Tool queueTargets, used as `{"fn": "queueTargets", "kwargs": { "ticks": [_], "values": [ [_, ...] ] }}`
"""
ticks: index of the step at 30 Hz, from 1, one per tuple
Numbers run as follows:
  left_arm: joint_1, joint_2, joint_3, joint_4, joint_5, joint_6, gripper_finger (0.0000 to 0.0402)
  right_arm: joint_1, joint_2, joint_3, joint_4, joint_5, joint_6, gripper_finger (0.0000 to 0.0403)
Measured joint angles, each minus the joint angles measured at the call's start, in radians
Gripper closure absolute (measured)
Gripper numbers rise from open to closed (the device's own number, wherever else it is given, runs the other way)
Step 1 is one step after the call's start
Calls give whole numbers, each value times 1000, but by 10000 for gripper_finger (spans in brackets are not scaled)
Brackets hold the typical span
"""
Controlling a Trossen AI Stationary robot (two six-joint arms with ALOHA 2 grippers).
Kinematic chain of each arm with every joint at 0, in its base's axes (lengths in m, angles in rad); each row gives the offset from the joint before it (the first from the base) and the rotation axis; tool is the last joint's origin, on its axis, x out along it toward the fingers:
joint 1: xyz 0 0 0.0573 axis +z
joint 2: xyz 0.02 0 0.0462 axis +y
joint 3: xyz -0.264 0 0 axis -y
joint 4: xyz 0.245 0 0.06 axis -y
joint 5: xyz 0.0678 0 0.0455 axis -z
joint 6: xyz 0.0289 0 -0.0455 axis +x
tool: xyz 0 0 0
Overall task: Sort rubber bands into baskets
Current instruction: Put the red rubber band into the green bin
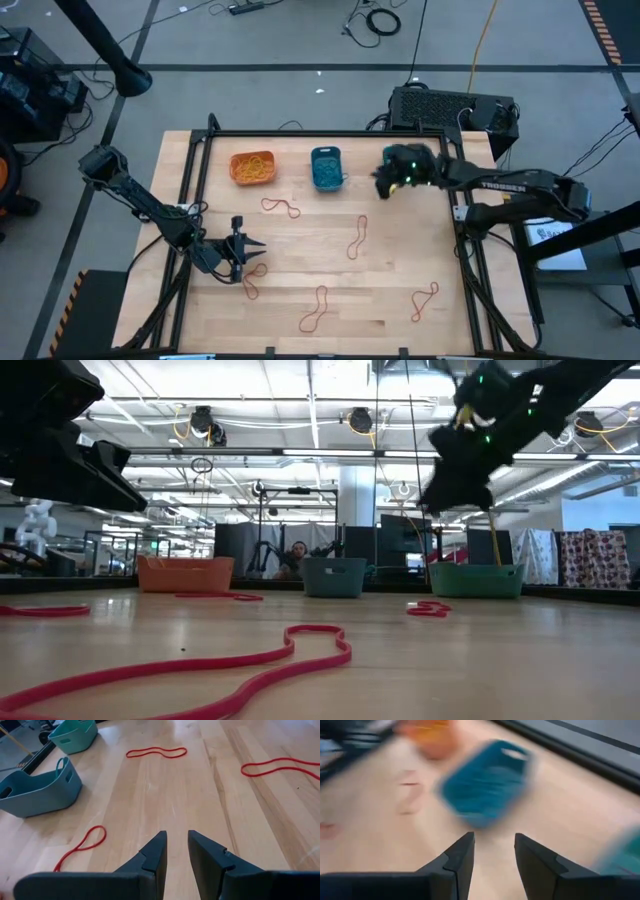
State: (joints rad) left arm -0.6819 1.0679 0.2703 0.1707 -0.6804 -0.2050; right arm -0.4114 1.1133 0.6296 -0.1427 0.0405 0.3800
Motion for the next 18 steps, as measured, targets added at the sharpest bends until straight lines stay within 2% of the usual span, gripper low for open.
{"fn": "queueTargets", "kwargs": {
  "ticks": [9,14,18],
  "values": [
    [0,0,0,7,33,-1,315,395,158,0,331,-22,-57,268],
    [0,0,0,29,33,0,315,570,316,6,540,-21,-164,268],
    [0,1,0,32,33,0,315,681,476,99,555,-21,-237,268]
  ]
}}
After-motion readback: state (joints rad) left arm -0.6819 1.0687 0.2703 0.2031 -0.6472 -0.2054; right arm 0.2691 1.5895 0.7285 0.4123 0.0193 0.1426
